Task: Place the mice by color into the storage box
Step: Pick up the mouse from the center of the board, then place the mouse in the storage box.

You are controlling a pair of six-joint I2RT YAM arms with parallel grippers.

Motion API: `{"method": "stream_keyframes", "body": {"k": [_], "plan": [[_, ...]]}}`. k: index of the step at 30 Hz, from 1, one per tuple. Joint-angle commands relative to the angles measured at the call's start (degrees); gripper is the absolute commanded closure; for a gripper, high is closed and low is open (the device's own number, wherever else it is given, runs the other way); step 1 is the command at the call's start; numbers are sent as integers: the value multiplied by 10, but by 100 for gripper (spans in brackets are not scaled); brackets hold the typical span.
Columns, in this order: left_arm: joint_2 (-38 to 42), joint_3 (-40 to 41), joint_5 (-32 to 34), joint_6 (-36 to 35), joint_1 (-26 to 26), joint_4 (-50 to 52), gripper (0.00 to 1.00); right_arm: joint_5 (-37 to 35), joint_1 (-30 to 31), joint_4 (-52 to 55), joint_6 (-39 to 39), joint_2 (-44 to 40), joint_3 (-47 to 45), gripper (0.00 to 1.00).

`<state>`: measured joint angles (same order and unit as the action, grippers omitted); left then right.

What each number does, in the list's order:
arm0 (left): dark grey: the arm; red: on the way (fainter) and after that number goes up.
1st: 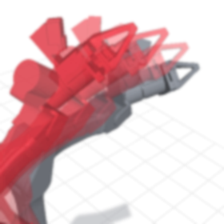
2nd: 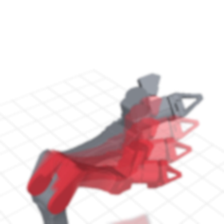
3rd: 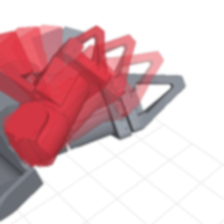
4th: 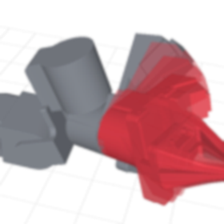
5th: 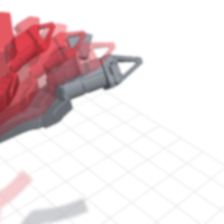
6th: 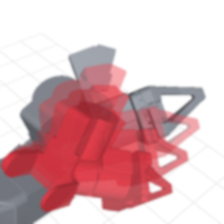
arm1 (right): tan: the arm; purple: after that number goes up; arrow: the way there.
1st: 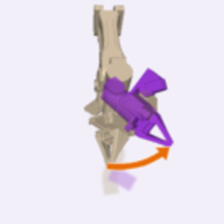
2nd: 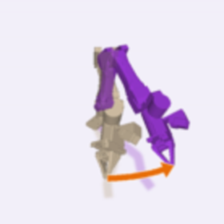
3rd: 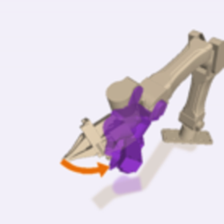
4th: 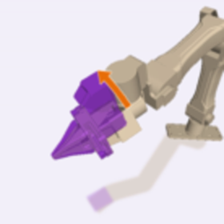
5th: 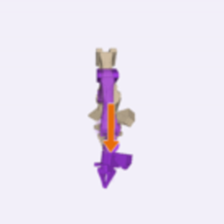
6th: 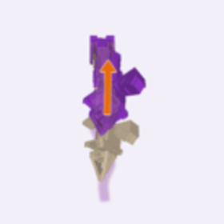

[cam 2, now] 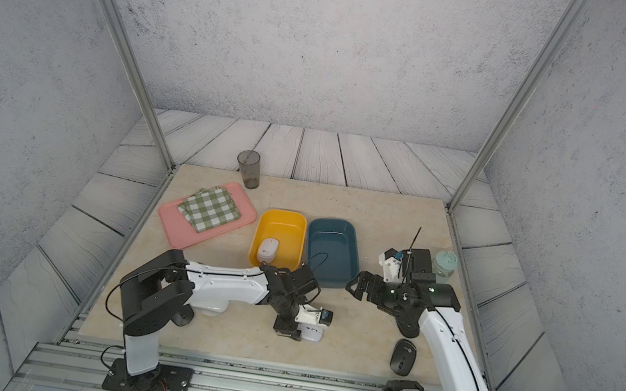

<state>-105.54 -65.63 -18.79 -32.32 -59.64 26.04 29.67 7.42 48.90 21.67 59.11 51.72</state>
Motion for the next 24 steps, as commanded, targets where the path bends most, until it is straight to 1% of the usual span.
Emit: {"method": "stream_keyframes", "body": {"k": [1, 5, 8, 10, 12, 14, 16, 18, 21, 24], "plan": [[73, 28, -17, 97, 6, -21, 48, -19, -2, 17, 16, -17, 27, 1], [157, 66, 2, 205, 25, -44, 48, -40, -4, 30, 37, -29, 62, 1], [218, 71, 36, 306, 59, -30, 49, -52, -5, 33, 60, -43, 95, 1], [258, 64, 39, 374, 99, -5, 50, -57, -6, 31, 76, -51, 117, 1], [290, 59, 57, 439, 140, 5, 50, -58, -7, 30, 87, -53, 135, 1], [308, 43, 76, 487, 181, 23, 50, -52, -6, 27, 94, -51, 143, 1], [302, 14, 88, 537, 223, 53, 50, -48, -6, 25, 100, -48, 143, 1], [280, -11, 94, 565, 249, 68, 50, -45, -6, 22, 102, -46, 134, 1], [226, -48, 114, 594, 267, 76, 49, -44, -6, 20, 104, -49, 117, 1], [160, -94, 125, 609, 272, 84, 49, -46, -6, 22, 101, -51, 105, 1]]}}
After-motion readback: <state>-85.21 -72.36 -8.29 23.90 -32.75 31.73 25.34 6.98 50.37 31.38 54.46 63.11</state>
